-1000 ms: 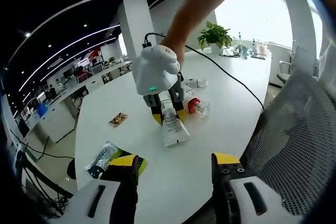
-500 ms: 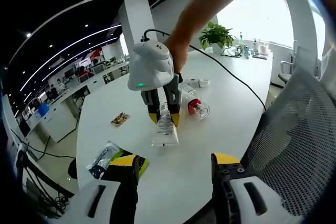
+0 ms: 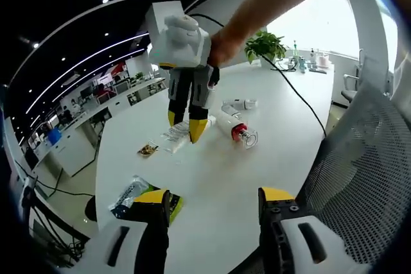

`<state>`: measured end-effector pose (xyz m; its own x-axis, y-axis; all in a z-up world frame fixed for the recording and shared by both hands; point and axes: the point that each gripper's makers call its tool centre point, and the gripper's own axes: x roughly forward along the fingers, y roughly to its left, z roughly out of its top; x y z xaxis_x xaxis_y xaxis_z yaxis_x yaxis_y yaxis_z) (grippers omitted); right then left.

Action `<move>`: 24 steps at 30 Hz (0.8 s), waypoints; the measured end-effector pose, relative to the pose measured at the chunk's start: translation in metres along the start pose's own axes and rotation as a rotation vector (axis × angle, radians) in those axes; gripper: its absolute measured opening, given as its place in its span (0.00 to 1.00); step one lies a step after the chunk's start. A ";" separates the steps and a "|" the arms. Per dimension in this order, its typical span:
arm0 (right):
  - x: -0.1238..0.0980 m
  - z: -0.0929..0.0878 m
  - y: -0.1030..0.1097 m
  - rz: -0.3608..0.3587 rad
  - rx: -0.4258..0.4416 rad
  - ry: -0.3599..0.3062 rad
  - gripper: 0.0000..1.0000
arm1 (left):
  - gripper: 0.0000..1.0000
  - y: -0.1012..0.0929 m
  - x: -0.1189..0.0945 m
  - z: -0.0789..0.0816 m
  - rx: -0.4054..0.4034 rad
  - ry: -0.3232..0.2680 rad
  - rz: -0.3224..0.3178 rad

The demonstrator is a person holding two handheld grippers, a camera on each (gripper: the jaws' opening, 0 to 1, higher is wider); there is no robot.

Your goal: Arrange the skincare products in the storage area until every visible bottle or jar stands upright without overlapping.

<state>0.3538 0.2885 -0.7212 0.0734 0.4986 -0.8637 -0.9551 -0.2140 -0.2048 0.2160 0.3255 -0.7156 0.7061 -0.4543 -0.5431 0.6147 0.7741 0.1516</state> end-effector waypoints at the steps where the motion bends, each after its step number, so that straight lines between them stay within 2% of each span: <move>1: -0.003 0.000 0.001 -0.008 0.003 -0.003 0.22 | 0.58 0.000 0.000 0.000 0.001 0.001 0.000; 7: -0.025 0.008 0.007 -0.084 0.110 -0.079 0.23 | 0.58 0.000 0.001 0.000 0.006 0.000 -0.002; 12: -0.045 0.020 0.014 -0.154 0.238 -0.195 0.23 | 0.58 0.000 0.001 0.000 0.010 0.001 -0.002; 19: -0.066 0.039 0.038 -0.220 0.441 -0.367 0.24 | 0.59 0.001 0.001 0.001 0.017 -0.008 0.000; 24: -0.070 0.040 0.056 -0.235 0.488 -0.401 0.24 | 0.61 0.000 0.000 0.006 0.021 -0.027 -0.001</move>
<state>0.2832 0.2747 -0.6536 0.2728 0.7788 -0.5649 -0.9539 0.2955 -0.0533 0.2185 0.3232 -0.7112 0.7145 -0.4672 -0.5208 0.6224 0.7645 0.1681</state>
